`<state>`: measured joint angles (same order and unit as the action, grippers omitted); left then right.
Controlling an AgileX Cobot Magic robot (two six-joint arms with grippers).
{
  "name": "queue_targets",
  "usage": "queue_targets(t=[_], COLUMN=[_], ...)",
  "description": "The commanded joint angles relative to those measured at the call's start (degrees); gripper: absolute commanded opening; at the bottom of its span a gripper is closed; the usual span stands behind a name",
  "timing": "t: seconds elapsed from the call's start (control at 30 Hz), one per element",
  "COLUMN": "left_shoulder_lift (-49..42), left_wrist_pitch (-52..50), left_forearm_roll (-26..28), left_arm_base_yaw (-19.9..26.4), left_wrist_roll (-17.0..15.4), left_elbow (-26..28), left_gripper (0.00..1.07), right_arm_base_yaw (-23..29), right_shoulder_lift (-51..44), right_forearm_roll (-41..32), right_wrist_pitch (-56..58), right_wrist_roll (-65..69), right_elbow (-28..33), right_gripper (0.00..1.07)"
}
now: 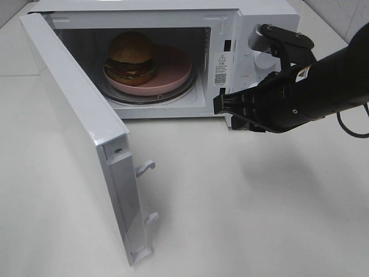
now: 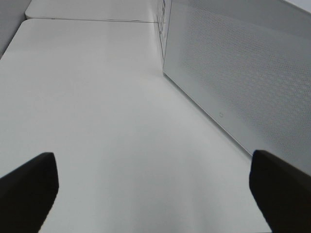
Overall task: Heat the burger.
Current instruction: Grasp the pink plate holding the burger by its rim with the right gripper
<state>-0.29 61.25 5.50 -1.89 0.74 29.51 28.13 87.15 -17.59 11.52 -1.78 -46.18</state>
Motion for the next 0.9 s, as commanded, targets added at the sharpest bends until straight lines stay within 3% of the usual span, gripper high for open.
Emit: queue_targets(t=[0.03,0.37,0.43,0.63,0.9], left_shoulder_lift=[-0.74,-0.74,-0.74,-0.74,-0.74], left_wrist_pitch=[-0.11,-0.11,-0.11,-0.11,-0.11], left_forearm_roll=[-0.06,-0.06,-0.06,-0.06,-0.06], left_arm_base_yaw=[0.23,0.23,0.23,0.23,0.23], left_wrist_roll=[-0.29,-0.29,-0.29,-0.29,-0.29], left_elbow=[-0.06,-0.06,-0.06,-0.06,-0.06], left_gripper=[1.00,1.00,1.00,1.00,1.00], right_arm_base_yaw=[0.06,0.06,0.06,0.06,0.06], right_shoulder_lift=[-0.29,-0.29,-0.29,-0.29,-0.29], right_forearm_roll=[0.40,0.46,1.43,4.98,10.77], right_wrist_pitch=[3.32,10.66,14.55,17.93,19.48], right_wrist_roll=[-7.85,-28.76,-42.80,-61.19,-72.02], right_elbow=[-1.78,-6.36,-8.14,-9.97,-10.31], right_gripper=[0.05,0.07,0.07,0.08,0.09])
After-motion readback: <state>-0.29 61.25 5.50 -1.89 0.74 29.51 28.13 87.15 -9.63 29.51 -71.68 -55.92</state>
